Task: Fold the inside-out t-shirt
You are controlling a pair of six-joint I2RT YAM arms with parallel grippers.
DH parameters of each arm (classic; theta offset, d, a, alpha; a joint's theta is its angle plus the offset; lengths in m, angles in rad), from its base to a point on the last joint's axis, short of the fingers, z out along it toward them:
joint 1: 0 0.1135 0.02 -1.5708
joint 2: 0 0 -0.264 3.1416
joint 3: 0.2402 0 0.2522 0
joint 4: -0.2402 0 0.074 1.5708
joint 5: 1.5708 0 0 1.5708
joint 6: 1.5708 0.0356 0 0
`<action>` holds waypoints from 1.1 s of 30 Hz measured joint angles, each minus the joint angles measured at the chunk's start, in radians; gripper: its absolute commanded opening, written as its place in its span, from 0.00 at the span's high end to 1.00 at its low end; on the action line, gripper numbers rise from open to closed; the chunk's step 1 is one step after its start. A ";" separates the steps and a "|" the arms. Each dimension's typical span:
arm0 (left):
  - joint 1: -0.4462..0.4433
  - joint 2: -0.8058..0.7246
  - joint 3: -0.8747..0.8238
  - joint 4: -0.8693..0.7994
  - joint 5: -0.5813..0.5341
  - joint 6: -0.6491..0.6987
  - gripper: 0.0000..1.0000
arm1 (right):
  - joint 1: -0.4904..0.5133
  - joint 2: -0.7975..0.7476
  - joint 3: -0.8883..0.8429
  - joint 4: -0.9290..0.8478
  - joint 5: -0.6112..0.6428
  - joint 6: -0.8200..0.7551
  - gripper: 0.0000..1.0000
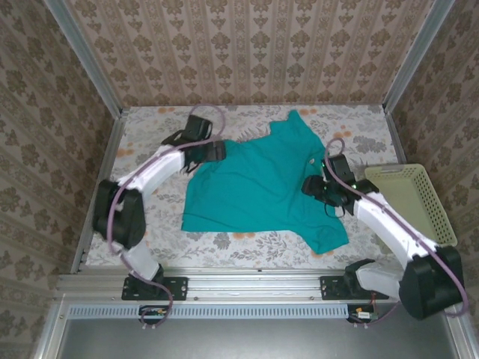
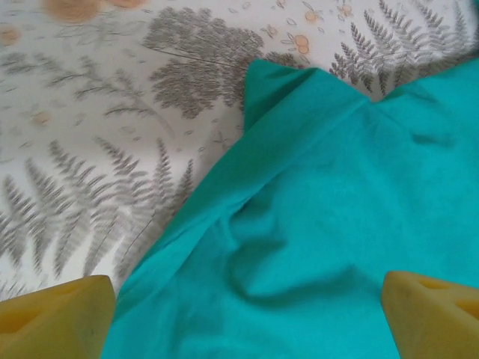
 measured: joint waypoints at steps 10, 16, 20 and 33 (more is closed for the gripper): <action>-0.027 0.461 0.479 -0.101 -0.039 0.146 0.25 | -0.008 0.390 0.269 0.071 0.029 -0.095 0.37; -0.010 0.627 0.673 -0.178 -0.048 0.153 0.49 | -0.048 0.618 0.435 0.083 0.016 -0.110 0.39; 0.022 0.636 0.672 -0.202 -0.031 0.143 0.68 | -0.065 0.681 0.441 0.076 0.022 -0.100 0.41; 0.158 0.340 0.238 -0.051 0.138 0.083 0.78 | -0.018 0.588 0.230 0.174 0.066 -0.003 0.61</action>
